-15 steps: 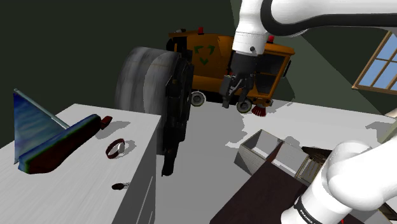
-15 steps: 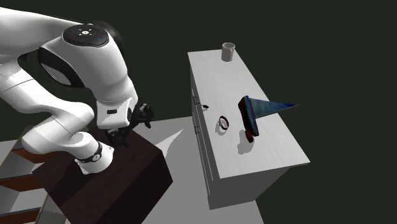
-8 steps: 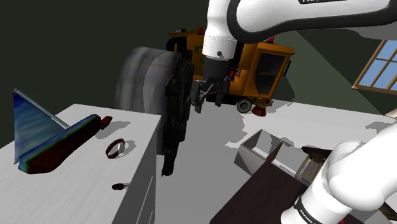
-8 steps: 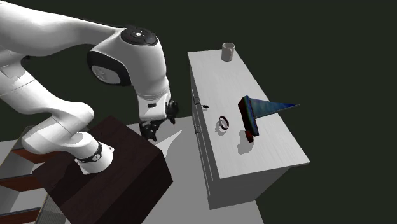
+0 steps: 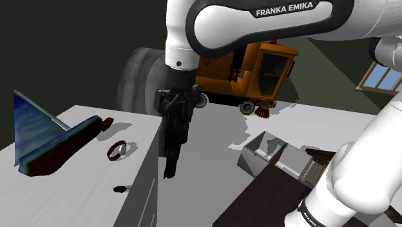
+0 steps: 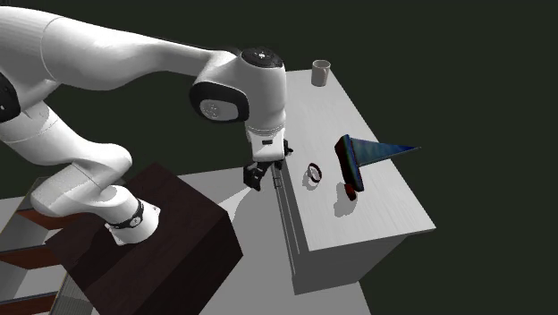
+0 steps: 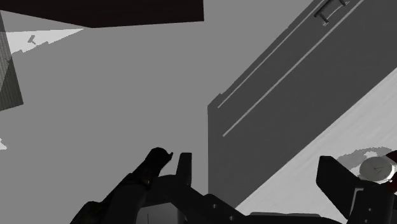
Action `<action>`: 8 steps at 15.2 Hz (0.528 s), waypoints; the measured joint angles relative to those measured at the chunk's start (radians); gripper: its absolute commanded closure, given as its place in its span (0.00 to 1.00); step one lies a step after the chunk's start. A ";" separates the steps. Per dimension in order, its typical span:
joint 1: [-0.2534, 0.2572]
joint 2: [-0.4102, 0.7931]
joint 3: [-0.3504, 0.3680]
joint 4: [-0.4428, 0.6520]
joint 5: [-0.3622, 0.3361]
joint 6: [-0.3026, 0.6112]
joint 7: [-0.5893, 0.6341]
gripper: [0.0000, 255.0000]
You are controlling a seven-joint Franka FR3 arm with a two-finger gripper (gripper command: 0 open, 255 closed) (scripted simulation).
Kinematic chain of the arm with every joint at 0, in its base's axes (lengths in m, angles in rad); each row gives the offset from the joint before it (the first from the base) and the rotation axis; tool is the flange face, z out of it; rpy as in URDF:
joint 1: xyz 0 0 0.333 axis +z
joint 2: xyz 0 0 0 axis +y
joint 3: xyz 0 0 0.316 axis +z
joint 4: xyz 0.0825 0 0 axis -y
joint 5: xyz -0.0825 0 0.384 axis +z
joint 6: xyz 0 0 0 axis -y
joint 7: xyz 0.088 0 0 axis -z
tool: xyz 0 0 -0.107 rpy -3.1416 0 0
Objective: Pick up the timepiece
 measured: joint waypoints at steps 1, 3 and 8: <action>0.006 0.041 0.012 0.036 -0.022 0.001 0.029 0.00; 0.025 0.116 0.032 0.096 -0.066 0.008 0.084 0.00; 0.100 0.344 0.049 0.322 -0.200 -0.022 0.207 0.00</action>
